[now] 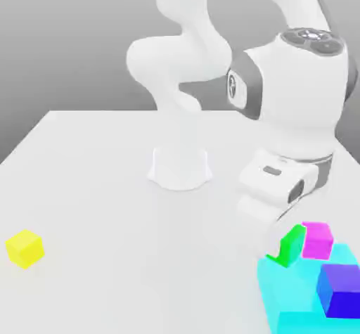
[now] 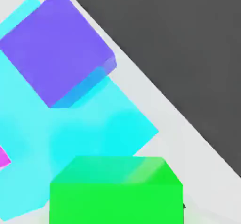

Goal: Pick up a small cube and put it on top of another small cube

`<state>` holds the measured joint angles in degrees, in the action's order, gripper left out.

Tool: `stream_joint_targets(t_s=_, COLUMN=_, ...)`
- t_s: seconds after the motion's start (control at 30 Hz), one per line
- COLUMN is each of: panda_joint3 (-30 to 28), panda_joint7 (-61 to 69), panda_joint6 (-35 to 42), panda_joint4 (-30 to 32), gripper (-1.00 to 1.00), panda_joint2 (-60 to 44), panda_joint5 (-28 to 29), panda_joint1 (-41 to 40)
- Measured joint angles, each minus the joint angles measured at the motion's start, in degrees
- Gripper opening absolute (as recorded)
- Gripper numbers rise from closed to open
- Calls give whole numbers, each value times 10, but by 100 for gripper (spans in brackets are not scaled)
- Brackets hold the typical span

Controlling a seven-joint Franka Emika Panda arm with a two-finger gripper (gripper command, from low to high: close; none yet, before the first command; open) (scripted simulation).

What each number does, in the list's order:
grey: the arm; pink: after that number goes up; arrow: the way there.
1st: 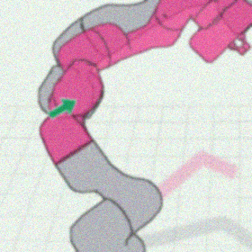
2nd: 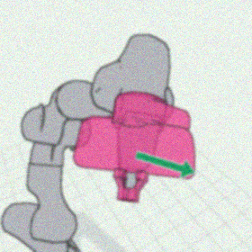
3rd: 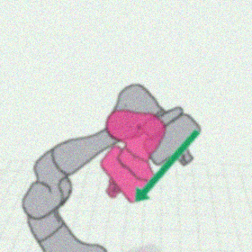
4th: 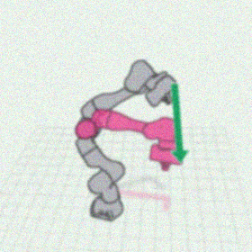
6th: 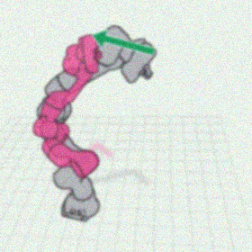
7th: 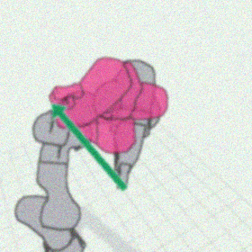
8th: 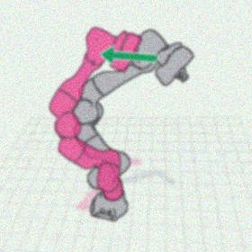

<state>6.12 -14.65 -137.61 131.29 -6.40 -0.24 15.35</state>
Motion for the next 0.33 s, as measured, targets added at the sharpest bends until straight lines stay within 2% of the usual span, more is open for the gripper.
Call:
stream_joint_targets(t_s=0.1, panda_joint3=14, panda_joint7=-7, panda_joint6=35, panda_joint4=-56, gripper=-100, panda_joint2=-21, panda_joint5=12, panda_joint1=22)
stream_joint_targets(t_s=0.2, panda_joint3=11, panda_joint7=-16, panda_joint6=-13, panda_joint4=-56, gripper=-100, panda_joint2=-70, panda_joint5=25, panda_joint1=32)
stream_joint_targets(t_s=0.23, panda_joint3=11, panda_joint7=-17, panda_joint6=-26, panda_joint4=-54, gripper=100, panda_joint2=-81, panda_joint5=28, panda_joint1=33)
stream_joint_targets(t_s=0.33, panda_joint3=11, panda_joint7=-17, panda_joint6=-26, panda_joint4=-54, gripper=100, panda_joint2=-81, panda_joint5=27, panda_joint1=33)
